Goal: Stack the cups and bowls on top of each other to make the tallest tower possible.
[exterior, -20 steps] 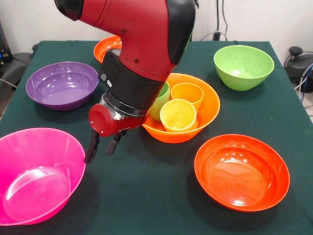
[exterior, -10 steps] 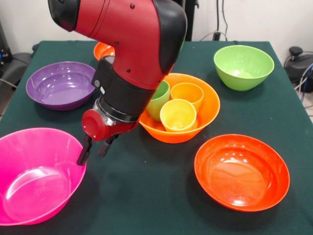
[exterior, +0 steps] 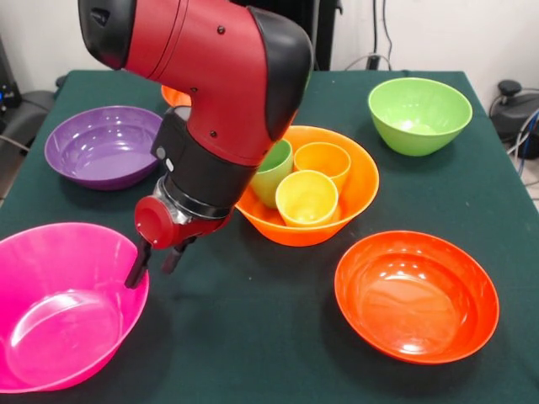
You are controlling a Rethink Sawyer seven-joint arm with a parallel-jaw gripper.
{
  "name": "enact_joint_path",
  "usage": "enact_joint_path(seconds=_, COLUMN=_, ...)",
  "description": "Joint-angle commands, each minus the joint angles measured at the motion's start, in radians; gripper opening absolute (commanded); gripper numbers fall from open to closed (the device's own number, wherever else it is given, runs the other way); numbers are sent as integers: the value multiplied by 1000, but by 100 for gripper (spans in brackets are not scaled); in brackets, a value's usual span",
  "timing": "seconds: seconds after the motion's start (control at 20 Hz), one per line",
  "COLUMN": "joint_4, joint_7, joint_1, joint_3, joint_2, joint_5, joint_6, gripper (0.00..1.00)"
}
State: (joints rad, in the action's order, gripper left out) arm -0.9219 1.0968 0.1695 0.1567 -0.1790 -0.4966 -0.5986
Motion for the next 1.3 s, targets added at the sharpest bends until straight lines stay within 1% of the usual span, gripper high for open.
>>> enact_joint_path(seconds=0.05, joint_4=39, joint_7=109, joint_1=9, joint_3=-58, joint_2=40, joint_5=9, joint_6=-10, gripper=100)
enact_joint_path(seconds=0.3, joint_4=63, joint_7=82, joint_1=19, joint_3=-76, joint_2=54, joint_5=20, joint_6=-20, gripper=100)
enact_joint_path(seconds=0.35, joint_4=63, joint_7=69, joint_1=22, joint_3=-85, joint_2=53, joint_5=22, joint_6=-16, gripper=0)
enact_joint_path(seconds=0.5, joint_4=62, joint_7=23, joint_1=31, joint_3=-109, joint_2=49, joint_5=26, joint_6=-27, gripper=0)
enact_joint_path(seconds=0.7, joint_4=57, joint_7=32, joint_1=20, joint_3=-95, joint_2=45, joint_5=27, joint_6=-48, gripper=0)
enact_joint_path(seconds=0.95, joint_4=68, joint_7=12, joint_1=16, joint_3=-95, joint_2=48, joint_5=30, joint_6=-71, gripper=0)
enact_joint_path(seconds=1.05, joint_4=65, joint_7=6, joint_1=20, joint_3=-103, joint_2=43, joint_5=34, joint_6=-68, gripper=0)
enact_joint_path(seconds=1.3, joint_4=1, joint_7=-34, joint_1=48, joint_3=-157, joint_2=-7, joint_5=44, joint_6=13, gripper=0)
